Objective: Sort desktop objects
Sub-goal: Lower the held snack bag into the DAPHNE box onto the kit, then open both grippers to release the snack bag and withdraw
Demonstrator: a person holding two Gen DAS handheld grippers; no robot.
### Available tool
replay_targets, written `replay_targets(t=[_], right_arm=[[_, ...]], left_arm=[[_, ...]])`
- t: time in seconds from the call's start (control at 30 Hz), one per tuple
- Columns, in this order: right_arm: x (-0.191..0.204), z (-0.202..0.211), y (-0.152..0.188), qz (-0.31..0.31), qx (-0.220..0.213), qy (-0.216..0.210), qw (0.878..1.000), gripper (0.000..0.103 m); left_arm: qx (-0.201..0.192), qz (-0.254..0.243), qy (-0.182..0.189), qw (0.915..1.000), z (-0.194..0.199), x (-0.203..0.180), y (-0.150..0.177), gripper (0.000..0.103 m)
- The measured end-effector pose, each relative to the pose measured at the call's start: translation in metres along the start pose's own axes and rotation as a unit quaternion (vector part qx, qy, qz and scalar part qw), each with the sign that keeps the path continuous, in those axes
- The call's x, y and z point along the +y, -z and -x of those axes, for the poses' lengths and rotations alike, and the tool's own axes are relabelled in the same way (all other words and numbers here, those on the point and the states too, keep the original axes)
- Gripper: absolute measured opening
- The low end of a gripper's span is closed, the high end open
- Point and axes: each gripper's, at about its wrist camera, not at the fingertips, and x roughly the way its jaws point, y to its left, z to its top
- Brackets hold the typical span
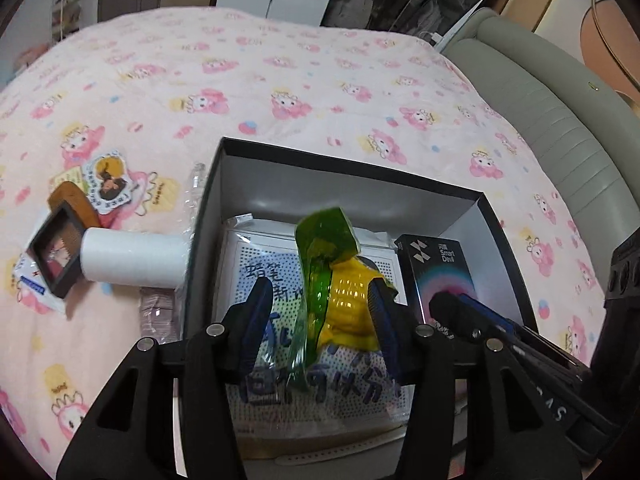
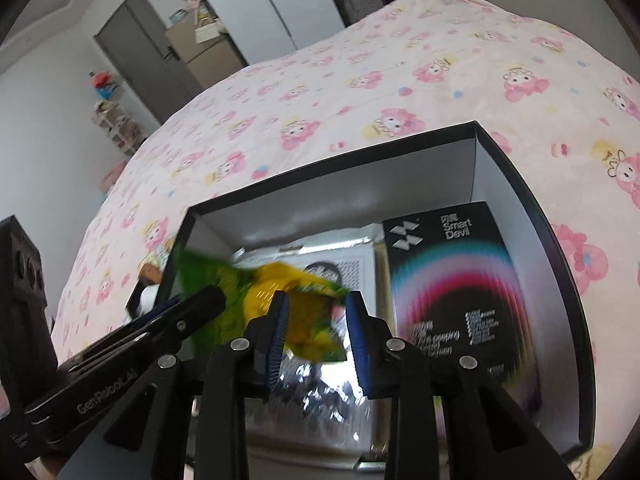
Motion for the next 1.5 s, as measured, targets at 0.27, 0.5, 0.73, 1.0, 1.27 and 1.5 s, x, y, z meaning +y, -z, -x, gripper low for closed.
replay_targets(t=[0.27, 0.5, 0.73, 1.0, 1.27, 1.5], right_arm=[[0.005, 0.022, 0.019, 0.007, -0.010, 0.000, 1.000, 0.027], [0.011, 0.049, 0.042, 0.005, -0.024, -0.012, 1.000, 0.027], [0.024, 0.085, 0.060, 0.007, -0.049, -0.018, 0.999, 0.027], [0.041, 0.113, 0.085, 0.017, -0.071, -0.019, 0.997, 0.027], [0.054, 0.128, 0.104, 0.015, -0.078, -0.030, 0.996, 0.027], [0.075, 0.129, 0.113, 0.034, -0.073, -0.036, 0.996, 0.027]], left_arm=[[-0.015, -0.009, 0.035, 0.9992, 0.026, -0.005, 0.022, 0.049], [-0.026, -0.021, 0.071, 0.9969, 0.059, -0.008, 0.043, 0.048], [-0.034, -0.024, 0.099, 0.9942, 0.092, -0.010, 0.060, 0.048], [-0.037, -0.041, 0.108, 0.9926, 0.125, -0.008, 0.085, 0.048], [-0.038, -0.044, 0.105, 0.9928, 0.146, 0.002, 0.104, 0.048], [-0.043, -0.032, 0.105, 0.9930, 0.160, 0.023, 0.112, 0.048]])
